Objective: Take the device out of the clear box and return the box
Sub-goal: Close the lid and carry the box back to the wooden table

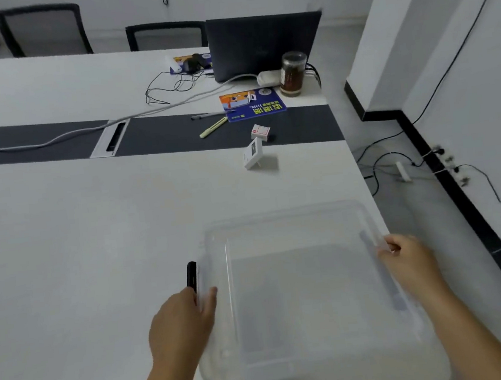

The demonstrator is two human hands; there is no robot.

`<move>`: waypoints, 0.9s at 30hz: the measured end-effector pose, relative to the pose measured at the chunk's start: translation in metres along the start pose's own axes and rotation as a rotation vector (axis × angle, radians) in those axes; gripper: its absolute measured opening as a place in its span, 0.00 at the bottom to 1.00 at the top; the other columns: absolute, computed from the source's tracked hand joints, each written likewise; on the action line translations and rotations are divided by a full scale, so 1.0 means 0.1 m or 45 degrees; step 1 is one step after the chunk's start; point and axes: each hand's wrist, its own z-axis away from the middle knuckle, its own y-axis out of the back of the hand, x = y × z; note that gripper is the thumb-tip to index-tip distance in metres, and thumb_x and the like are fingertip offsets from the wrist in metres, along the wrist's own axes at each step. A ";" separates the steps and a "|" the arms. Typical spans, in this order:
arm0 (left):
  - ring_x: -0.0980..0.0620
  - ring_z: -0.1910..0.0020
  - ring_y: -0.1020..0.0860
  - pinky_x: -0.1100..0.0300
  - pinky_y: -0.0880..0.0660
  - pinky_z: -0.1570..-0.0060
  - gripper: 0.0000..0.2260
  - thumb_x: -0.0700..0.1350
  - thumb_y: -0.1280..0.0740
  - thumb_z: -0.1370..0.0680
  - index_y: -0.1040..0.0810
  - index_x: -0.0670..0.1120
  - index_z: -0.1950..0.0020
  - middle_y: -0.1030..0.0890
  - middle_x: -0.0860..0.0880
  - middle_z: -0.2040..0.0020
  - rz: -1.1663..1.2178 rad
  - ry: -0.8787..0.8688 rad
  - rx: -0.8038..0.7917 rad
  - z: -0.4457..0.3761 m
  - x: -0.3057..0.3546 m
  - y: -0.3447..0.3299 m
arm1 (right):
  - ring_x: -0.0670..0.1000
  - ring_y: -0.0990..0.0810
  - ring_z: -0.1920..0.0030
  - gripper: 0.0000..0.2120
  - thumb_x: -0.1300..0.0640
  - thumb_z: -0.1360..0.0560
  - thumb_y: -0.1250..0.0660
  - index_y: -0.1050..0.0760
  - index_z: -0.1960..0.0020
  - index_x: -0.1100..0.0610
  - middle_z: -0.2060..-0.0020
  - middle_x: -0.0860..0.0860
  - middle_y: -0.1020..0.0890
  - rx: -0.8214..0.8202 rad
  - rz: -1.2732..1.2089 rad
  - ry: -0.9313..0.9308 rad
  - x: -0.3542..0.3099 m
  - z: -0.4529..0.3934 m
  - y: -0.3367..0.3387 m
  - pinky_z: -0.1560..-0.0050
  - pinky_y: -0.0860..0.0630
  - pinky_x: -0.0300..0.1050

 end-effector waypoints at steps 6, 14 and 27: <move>0.52 0.74 0.35 0.62 0.44 0.76 0.21 0.55 0.45 0.23 0.40 0.46 0.73 0.33 0.50 0.73 -0.092 0.082 0.020 0.11 0.04 -0.08 | 0.59 0.30 0.61 0.14 0.60 0.26 0.40 0.27 0.52 0.71 0.61 0.58 0.30 0.013 0.071 0.088 0.09 0.05 -0.09 0.63 0.40 0.45; 0.47 0.70 0.32 0.58 0.39 0.74 0.21 0.53 0.44 0.23 0.38 0.44 0.73 0.31 0.48 0.72 -0.061 0.085 0.092 -0.13 0.14 -0.05 | 0.65 0.31 0.41 0.16 0.63 0.23 0.48 0.36 0.39 0.71 0.42 0.69 0.28 -0.085 0.243 0.076 0.00 -0.08 -0.22 0.45 0.32 0.53; 0.51 0.30 0.66 0.51 0.59 0.27 0.51 0.69 0.81 0.44 0.53 0.52 0.27 0.61 0.51 0.29 -0.261 -0.702 -0.096 -0.13 0.78 -0.58 | 0.60 0.36 0.31 0.39 0.47 0.28 0.36 0.53 0.27 0.61 0.29 0.61 0.38 -0.237 -0.144 -0.298 0.14 0.23 -0.08 0.35 0.36 0.50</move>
